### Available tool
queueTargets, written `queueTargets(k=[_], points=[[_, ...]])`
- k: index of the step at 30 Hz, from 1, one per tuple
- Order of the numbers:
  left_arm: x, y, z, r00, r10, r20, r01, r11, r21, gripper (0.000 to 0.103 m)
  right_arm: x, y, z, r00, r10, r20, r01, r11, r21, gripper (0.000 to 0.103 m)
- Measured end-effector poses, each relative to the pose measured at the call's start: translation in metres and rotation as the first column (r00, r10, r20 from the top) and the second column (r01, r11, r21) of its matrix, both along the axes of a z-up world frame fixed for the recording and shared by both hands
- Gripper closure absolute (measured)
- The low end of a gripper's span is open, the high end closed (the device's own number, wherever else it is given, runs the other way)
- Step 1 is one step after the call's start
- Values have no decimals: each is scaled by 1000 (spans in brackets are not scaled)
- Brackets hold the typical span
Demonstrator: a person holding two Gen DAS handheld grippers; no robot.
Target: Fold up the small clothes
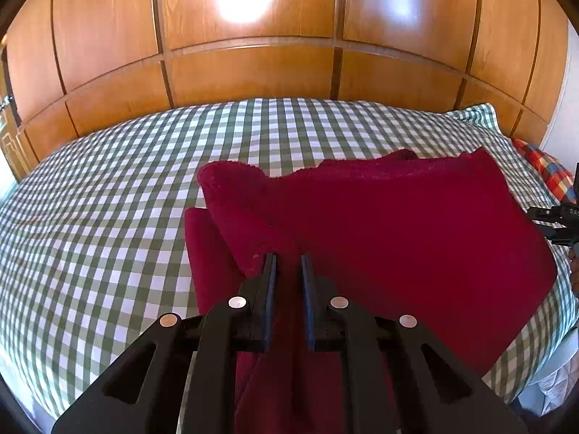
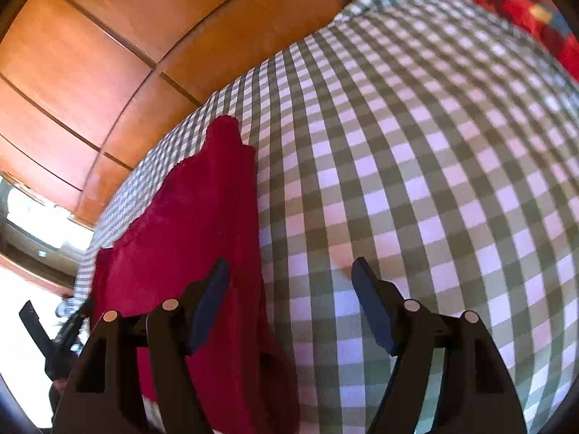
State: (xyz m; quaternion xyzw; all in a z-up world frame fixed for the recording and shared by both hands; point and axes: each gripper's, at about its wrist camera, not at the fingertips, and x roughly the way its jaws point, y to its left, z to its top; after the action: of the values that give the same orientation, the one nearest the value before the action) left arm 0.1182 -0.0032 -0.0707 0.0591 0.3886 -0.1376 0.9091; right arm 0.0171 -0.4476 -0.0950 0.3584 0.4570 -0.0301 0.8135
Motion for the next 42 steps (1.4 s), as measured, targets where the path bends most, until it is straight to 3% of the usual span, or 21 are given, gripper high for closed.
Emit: queueTargets(k=[5,8,15,18,22,25,35,42], points=[[6,0,-10,1000,6,-18,-6,1000,4,92,-9,-9,-9,998,47,34,-51,990,131,30],[11,3,-19,999,14,-35,-14,1000,-12,87,-8,-15,-13,997,55,54,-66,976,208,30],[16,20,-26,997,28,-76,-38,991,-132,86,17,3,-17,987,139,75,-154,959,240,31],[18,30,-22,994,38,-100,-58,977,-207,86,31,19,-19,981,184,60,-192,957,215,43],[12,31,-16,996,45,-77,-59,982,-180,86,39,38,-19,974,225,39,-228,958,173,69],[7,33,-13,996,55,-70,-67,982,-177,86,40,53,-3,974,222,49,-226,968,108,77],[-10,75,-12,991,84,-104,-110,954,-281,86,57,124,82,955,268,124,-273,962,23,78],[-13,85,-22,988,63,-142,-105,945,-311,86,90,222,136,901,392,186,-389,920,-51,82]])
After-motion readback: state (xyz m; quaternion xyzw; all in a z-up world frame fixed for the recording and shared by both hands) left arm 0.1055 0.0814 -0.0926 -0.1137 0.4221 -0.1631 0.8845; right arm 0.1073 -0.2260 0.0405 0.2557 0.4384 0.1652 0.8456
